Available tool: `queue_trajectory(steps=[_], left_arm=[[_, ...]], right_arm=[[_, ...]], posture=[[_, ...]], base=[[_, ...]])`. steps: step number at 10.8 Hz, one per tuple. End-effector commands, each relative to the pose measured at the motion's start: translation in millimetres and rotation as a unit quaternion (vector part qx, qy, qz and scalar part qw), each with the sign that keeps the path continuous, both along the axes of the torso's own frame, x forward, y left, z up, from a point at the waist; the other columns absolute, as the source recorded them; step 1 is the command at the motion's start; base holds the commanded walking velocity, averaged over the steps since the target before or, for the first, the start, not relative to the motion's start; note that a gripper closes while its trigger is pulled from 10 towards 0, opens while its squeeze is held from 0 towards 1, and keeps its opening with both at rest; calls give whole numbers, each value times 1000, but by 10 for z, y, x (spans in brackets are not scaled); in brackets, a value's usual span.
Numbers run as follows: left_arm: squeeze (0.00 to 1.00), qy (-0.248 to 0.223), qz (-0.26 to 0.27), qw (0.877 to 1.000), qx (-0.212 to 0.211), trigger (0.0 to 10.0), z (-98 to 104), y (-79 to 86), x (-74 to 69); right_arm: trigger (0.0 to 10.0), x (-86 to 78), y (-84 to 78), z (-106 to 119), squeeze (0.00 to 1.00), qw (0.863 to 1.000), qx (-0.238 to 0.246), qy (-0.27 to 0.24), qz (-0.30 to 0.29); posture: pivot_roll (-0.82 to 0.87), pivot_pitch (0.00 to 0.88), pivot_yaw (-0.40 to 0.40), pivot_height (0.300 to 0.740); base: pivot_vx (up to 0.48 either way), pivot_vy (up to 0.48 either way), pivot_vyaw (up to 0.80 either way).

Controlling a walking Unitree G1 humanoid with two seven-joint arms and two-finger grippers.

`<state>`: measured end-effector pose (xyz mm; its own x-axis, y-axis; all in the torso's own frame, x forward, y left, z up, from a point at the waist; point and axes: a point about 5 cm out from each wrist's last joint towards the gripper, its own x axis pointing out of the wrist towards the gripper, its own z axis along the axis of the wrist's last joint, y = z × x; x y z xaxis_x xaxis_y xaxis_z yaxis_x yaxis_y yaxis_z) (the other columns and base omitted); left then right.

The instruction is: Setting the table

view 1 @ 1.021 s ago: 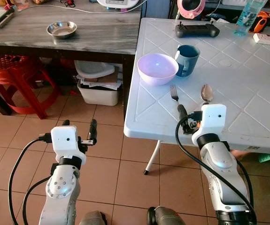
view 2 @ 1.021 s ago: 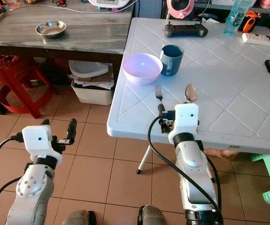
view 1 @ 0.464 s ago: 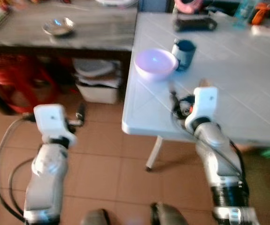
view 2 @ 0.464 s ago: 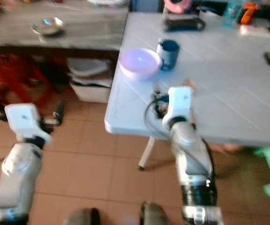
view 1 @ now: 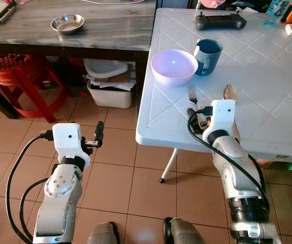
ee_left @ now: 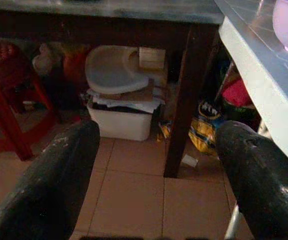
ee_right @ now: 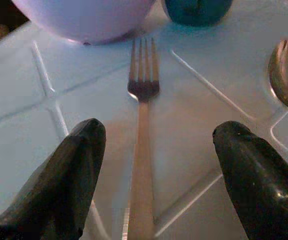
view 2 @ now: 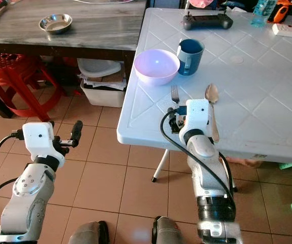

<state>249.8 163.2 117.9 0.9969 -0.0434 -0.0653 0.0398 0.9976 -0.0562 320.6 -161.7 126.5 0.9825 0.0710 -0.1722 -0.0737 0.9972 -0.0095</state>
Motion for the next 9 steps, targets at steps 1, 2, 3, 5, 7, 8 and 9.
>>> queue_trajectory(steps=[1,2,3,5,7,8,9], left_arm=[[0,7,-2,1000,1,10000,3,16,-34],[0,9,-2,1000,2,10000,2,16,-44],[0,10,1,1000,3,10000,2,31,-51],[0,15,2,1000,5,10000,2,47,-64],[0,21,0,1000,8,10000,1,54,-68],[0,22,1,1000,9,10000,-3,56,-72],[0,29,0,1000,10,10000,-21,60,-93]], right_arm=[[10000,70,18,17,0,1000,1,8,15],[10000,96,38,11,0,1000,0,17,26],[10000,107,63,0,0,999,2,22,38],[10000,145,86,5,0,998,4,25,55],[7294,197,68,2,0,997,6,42,67],[627,194,15,-33,0,997,9,53,53],[0,184,-46,-86,0,997,13,69,43]], posture=[[6,183,37,740],[12,187,34,740],[18,193,34,740],[18,198,37,740],[22,205,37,740],[23,205,36,740],[26,210,36,740]], base=[[0,0,0],[0,0,0],[0,0,0],[0,0,0],[0,0,0],[0,0,0],[0,0,0]])
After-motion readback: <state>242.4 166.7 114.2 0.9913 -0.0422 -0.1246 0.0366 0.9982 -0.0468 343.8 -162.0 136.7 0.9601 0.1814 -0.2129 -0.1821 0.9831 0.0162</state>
